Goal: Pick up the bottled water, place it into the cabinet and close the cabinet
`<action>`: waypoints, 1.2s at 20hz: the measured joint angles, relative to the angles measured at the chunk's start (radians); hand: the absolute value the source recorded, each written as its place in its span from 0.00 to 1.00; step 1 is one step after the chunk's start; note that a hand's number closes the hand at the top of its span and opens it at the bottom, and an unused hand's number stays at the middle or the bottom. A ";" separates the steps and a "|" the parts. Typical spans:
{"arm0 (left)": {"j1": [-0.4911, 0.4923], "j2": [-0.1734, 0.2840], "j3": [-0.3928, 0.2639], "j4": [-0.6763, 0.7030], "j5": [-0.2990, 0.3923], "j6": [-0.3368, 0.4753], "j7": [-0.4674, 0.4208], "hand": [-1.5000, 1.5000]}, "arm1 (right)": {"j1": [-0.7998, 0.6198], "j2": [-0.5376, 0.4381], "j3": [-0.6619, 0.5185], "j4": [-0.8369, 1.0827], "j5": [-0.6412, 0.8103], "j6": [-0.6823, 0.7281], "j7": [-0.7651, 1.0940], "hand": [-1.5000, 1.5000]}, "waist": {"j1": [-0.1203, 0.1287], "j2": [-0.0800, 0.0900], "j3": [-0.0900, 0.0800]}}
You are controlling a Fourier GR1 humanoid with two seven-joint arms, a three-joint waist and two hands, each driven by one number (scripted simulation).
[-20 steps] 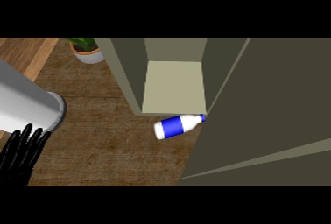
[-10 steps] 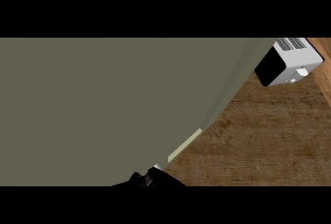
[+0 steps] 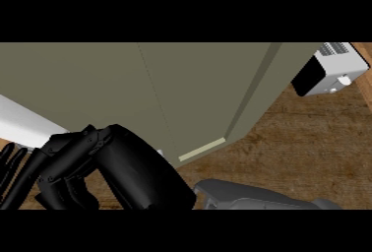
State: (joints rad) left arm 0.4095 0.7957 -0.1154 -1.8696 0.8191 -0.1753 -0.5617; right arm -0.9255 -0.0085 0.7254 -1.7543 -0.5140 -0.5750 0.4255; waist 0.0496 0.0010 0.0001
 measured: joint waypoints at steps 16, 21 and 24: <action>0.066 -0.018 0.098 -0.082 0.019 -0.009 0.077 0.00 | -0.023 -0.005 -0.162 0.316 -0.221 0.538 -0.115 1.00 | -0.022 -0.014 -0.004; 0.076 -0.024 0.117 -0.101 0.028 -0.007 0.097 0.00 | -0.029 -0.024 -0.202 0.386 -0.170 0.554 -0.164 1.00 | -0.020 -0.017 -0.010; 0.077 -0.024 0.126 -0.106 0.031 -0.009 0.107 0.00 | -0.039 -0.029 -0.217 0.425 -0.131 0.543 -0.193 1.00 | -0.019 -0.020 -0.014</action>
State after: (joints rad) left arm 0.4864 0.7713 0.0107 -1.9759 0.8498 -0.1842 -0.4544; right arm -0.9648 -0.0380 0.5081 -1.3296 -0.6453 -0.0323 0.2321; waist 0.0306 -0.0186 -0.0136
